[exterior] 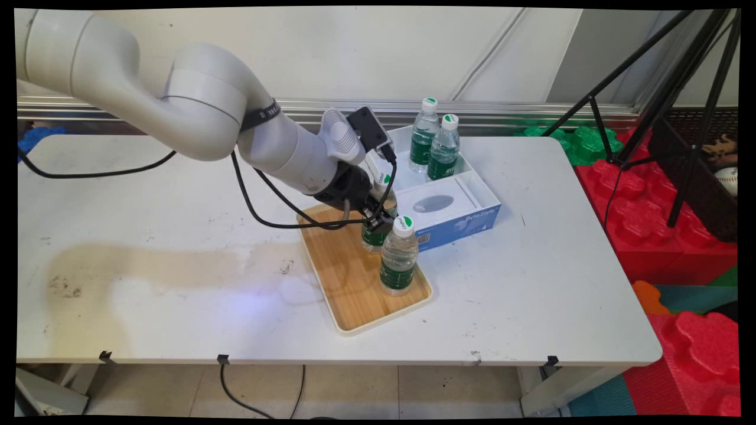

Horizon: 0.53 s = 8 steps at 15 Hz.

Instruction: Place the picked object on the tray

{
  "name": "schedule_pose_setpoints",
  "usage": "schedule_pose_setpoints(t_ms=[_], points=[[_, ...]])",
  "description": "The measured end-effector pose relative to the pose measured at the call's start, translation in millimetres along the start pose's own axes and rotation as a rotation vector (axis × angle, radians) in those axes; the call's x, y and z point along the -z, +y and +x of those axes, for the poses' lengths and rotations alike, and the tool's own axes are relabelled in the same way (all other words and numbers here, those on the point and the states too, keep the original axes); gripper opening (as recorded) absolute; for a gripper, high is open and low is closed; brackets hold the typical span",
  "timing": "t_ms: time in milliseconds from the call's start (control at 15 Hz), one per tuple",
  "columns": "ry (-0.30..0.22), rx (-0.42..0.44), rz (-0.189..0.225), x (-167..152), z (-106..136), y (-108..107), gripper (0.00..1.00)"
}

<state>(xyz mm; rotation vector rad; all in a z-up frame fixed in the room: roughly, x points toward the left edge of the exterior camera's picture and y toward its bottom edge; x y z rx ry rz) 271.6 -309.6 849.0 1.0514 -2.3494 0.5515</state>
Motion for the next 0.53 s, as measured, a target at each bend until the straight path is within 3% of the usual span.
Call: schedule_pose_setpoints(t_ms=[333, 400, 533], points=[[0.022, -0.012, -0.015, -3.8, -5.5, -1.5, 0.0], [0.024, -0.014, -0.017, -3.9, -7.0, -2.3, 1.0], [0.026, -0.018, -0.02, -3.4, -9.8, -3.6, 1.0]])
